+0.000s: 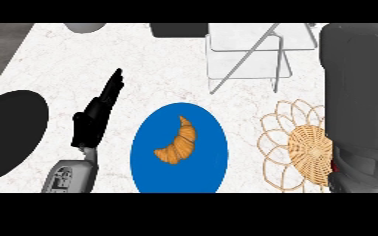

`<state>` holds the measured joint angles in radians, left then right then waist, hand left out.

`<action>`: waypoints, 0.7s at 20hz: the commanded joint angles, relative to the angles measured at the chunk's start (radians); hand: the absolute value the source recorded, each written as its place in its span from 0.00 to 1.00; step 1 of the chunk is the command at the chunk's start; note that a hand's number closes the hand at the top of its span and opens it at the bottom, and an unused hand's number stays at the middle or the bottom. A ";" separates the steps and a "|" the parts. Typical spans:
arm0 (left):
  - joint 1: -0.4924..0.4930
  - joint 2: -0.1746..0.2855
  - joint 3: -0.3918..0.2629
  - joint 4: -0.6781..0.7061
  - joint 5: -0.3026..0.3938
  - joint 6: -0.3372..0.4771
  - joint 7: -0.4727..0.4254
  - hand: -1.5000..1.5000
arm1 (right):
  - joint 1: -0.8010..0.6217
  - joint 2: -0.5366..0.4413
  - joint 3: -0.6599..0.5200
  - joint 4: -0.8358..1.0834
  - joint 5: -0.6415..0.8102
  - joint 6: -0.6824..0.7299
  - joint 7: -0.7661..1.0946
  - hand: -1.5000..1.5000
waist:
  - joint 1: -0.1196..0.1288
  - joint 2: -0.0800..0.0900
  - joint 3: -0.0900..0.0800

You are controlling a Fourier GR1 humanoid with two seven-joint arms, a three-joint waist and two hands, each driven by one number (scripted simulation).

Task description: Pick the squash from the placemat and place it in the tiered shelf

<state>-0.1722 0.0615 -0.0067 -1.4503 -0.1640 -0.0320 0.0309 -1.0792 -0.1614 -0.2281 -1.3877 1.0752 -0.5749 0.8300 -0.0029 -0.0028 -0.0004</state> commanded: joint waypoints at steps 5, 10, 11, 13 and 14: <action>0.026 -0.031 -0.020 -0.016 -0.037 0.051 0.005 0.50 | 0.080 -0.122 -0.138 -0.297 -0.049 0.191 0.189 0.00 | -0.021 -0.006 0.001; 0.029 0.013 0.031 -0.021 0.015 0.007 0.009 0.50 | 0.222 -0.170 -0.208 -0.527 -0.161 0.468 0.313 0.00 | -0.053 -0.017 0.001; 0.038 0.020 0.019 -0.028 0.010 -0.005 0.009 0.50 | 0.279 -0.193 -0.262 -0.537 -0.221 0.477 0.282 0.00 | -0.049 -0.013 0.002; 0.039 0.021 0.028 -0.015 0.003 0.009 -0.012 0.50 | 0.328 -0.201 -0.276 -0.673 -0.266 0.578 0.336 0.00 | -0.055 -0.015 0.001; 0.041 0.002 0.022 -0.030 0.004 0.021 0.002 0.50 | 0.400 -0.216 -0.329 -0.694 -0.341 0.591 0.284 0.00 | -0.056 -0.014 0.003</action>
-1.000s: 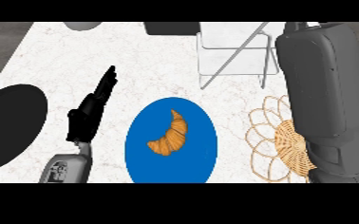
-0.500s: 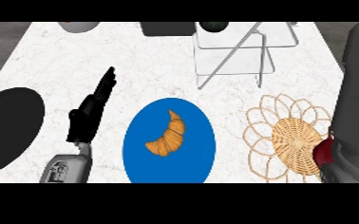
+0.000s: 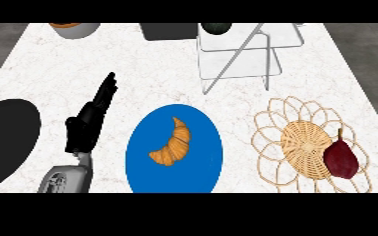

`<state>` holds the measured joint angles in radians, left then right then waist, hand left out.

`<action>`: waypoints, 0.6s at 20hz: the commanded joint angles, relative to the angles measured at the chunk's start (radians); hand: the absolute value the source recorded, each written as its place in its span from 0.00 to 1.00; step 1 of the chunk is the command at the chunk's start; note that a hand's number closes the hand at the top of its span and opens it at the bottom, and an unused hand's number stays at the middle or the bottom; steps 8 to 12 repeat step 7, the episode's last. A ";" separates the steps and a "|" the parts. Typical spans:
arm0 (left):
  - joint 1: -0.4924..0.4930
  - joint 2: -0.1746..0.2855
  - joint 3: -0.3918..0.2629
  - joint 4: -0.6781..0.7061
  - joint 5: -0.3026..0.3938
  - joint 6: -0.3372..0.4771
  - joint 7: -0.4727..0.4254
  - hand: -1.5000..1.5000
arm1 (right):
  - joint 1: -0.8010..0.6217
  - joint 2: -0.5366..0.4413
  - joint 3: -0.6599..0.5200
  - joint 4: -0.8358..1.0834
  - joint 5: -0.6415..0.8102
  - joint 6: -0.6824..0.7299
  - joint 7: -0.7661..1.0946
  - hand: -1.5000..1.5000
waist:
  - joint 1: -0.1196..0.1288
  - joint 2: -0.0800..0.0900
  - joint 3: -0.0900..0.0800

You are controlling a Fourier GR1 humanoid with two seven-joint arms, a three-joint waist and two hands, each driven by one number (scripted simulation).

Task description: Pick the squash from the placemat and place it in the tiered shelf

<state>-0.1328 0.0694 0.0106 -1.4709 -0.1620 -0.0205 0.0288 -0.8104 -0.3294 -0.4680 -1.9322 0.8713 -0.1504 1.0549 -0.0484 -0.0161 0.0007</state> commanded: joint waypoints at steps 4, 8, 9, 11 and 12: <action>0.010 0.007 0.003 -0.014 0.000 -0.002 0.002 0.50 | 0.249 -0.124 -0.230 -0.239 -0.320 0.316 0.043 0.00 | -0.009 0.000 0.001; 0.024 0.002 0.015 0.016 0.019 -0.009 -0.023 0.50 | 0.314 -0.162 -0.365 -0.316 -0.470 0.387 0.071 0.00 | -0.003 0.002 0.000; 0.024 0.002 0.015 0.016 0.019 -0.009 -0.023 0.50 | 0.314 -0.162 -0.365 -0.316 -0.470 0.387 0.071 0.00 | -0.003 0.002 0.000; 0.024 0.002 0.015 0.016 0.019 -0.009 -0.023 0.50 | 0.314 -0.162 -0.365 -0.316 -0.470 0.387 0.071 0.00 | -0.003 0.002 0.000; 0.024 0.002 0.015 0.016 0.019 -0.009 -0.023 0.50 | 0.314 -0.162 -0.365 -0.316 -0.470 0.387 0.071 0.00 | -0.003 0.002 0.000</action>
